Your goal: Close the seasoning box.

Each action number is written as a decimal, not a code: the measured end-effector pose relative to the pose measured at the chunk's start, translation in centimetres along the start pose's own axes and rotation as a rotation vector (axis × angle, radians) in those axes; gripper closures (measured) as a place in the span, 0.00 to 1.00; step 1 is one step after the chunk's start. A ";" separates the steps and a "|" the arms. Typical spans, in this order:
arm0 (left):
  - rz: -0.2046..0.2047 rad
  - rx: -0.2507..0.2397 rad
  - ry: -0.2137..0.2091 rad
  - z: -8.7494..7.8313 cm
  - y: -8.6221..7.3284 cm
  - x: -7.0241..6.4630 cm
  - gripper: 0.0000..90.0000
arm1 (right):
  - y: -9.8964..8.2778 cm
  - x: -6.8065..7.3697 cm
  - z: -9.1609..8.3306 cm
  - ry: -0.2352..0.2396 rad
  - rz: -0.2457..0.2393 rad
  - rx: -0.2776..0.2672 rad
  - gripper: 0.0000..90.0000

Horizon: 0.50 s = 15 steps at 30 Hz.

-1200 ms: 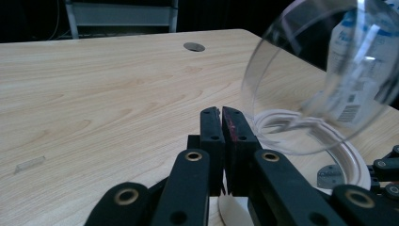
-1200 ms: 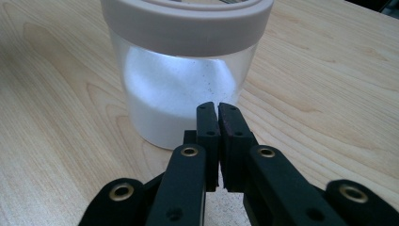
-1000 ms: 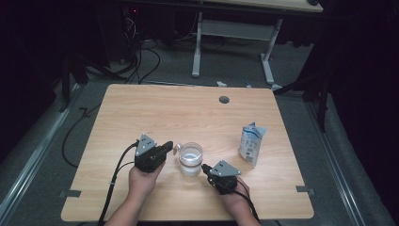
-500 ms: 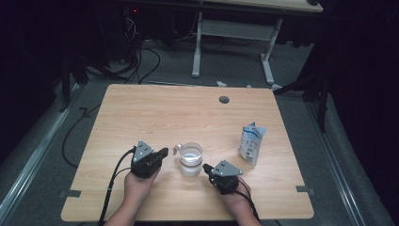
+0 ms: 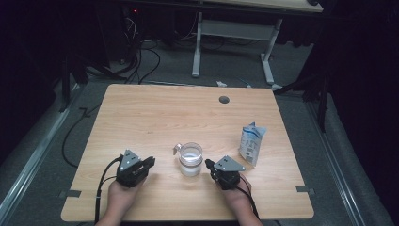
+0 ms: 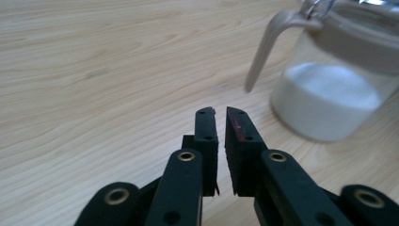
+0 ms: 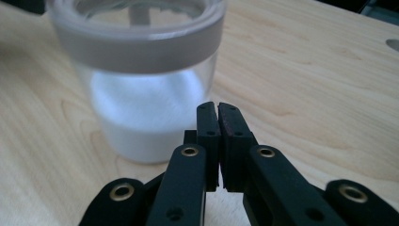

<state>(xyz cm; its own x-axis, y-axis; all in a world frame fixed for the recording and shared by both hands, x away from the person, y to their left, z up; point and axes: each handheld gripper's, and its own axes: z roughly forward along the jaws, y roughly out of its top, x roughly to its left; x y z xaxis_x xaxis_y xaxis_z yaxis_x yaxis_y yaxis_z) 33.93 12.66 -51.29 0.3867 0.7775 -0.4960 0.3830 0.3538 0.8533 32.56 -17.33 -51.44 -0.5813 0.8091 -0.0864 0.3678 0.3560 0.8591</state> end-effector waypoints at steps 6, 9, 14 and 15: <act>0.003 0.013 0.063 -2.7 0.1 2.9 0.69 | 1.0 -0.8 0.7 -0.026 0.007 -0.001 0.98; -0.016 -0.005 0.039 -4.7 0.1 3.4 0.65 | 1.3 -0.8 1.2 -0.027 0.001 0.008 0.98; -0.014 -0.012 0.053 -6.1 0.4 4.4 0.65 | 1.8 -0.5 1.3 -0.025 -0.015 0.017 0.98; -0.031 -0.019 0.056 -6.1 0.5 4.6 0.65 | 1.9 -0.4 1.3 -0.023 -0.019 0.017 0.98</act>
<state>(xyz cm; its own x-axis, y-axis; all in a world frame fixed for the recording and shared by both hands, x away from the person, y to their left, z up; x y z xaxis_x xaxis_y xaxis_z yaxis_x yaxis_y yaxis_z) 30.78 19.53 -52.18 0.3272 0.7935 -0.5132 0.3780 0.3878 0.8407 34.44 -16.35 -50.46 -0.5715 0.8126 -0.1148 0.3692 0.3796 0.8483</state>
